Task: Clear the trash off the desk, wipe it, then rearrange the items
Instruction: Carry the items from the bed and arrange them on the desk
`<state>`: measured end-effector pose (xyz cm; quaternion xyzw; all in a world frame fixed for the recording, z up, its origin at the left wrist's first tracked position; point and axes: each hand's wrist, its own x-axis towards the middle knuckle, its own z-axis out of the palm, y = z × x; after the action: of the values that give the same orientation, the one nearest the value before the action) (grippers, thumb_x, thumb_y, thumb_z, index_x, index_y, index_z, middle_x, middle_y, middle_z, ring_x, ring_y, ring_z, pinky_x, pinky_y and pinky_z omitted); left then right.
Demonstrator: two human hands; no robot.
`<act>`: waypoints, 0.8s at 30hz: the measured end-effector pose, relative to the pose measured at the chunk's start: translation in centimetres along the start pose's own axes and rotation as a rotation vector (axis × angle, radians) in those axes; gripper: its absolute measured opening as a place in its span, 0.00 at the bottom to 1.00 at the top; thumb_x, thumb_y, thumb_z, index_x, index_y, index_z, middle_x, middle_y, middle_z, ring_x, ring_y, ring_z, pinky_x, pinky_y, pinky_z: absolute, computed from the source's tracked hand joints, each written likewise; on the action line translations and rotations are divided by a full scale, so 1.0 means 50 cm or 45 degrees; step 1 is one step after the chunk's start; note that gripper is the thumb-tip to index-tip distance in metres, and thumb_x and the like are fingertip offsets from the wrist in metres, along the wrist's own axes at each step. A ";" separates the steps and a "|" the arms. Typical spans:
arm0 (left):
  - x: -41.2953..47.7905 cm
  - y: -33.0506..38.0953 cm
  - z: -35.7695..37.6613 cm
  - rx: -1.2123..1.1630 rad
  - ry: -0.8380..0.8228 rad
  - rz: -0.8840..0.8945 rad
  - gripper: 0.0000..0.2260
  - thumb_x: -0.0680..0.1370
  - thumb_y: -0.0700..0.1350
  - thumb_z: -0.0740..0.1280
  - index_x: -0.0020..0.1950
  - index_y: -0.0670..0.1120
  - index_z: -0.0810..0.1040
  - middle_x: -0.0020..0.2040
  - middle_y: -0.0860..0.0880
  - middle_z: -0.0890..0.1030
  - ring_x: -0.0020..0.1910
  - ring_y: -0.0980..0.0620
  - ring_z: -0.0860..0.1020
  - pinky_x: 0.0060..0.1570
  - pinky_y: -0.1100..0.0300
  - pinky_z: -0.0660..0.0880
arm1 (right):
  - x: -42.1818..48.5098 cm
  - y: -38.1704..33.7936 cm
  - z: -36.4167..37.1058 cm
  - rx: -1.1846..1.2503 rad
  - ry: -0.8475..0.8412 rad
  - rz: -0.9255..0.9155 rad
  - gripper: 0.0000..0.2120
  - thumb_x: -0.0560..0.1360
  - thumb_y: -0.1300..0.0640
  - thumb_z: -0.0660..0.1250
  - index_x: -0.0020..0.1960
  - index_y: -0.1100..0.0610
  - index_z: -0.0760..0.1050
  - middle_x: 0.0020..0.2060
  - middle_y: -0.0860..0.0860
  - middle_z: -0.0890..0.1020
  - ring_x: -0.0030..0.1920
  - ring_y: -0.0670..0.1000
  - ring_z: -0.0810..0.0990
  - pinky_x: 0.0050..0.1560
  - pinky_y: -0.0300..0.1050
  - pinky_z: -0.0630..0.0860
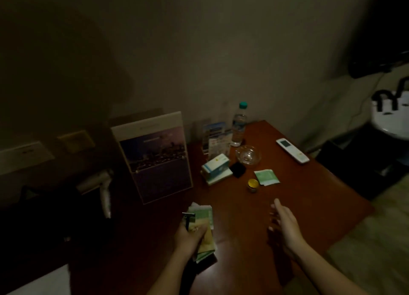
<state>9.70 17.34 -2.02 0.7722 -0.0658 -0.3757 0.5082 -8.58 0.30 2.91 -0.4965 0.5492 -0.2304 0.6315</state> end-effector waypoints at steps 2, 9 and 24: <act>-0.001 -0.016 0.047 0.037 -0.056 -0.029 0.14 0.71 0.46 0.75 0.51 0.57 0.75 0.46 0.51 0.83 0.45 0.50 0.83 0.50 0.48 0.80 | 0.020 0.030 -0.052 -0.031 0.035 0.047 0.21 0.78 0.41 0.57 0.60 0.57 0.72 0.52 0.55 0.76 0.51 0.56 0.75 0.50 0.50 0.71; 0.088 -0.079 0.278 0.159 -0.129 -0.134 0.30 0.56 0.62 0.75 0.53 0.53 0.73 0.48 0.50 0.83 0.45 0.50 0.83 0.49 0.47 0.81 | 0.163 0.054 -0.223 -0.143 -0.046 0.139 0.18 0.79 0.44 0.57 0.55 0.58 0.73 0.44 0.57 0.76 0.44 0.55 0.75 0.43 0.45 0.71; 0.057 0.074 0.628 0.399 0.100 0.001 0.08 0.83 0.44 0.56 0.53 0.45 0.73 0.44 0.47 0.80 0.40 0.52 0.77 0.35 0.62 0.71 | 0.386 0.020 -0.412 -0.651 -0.381 0.071 0.09 0.80 0.54 0.59 0.45 0.57 0.74 0.45 0.55 0.78 0.47 0.54 0.78 0.50 0.51 0.74</act>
<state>-7.59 -8.90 -6.70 0.8560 -0.1039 -0.3301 0.3840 -22.22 -23.14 -4.95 -0.6526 0.5038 0.0086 0.5659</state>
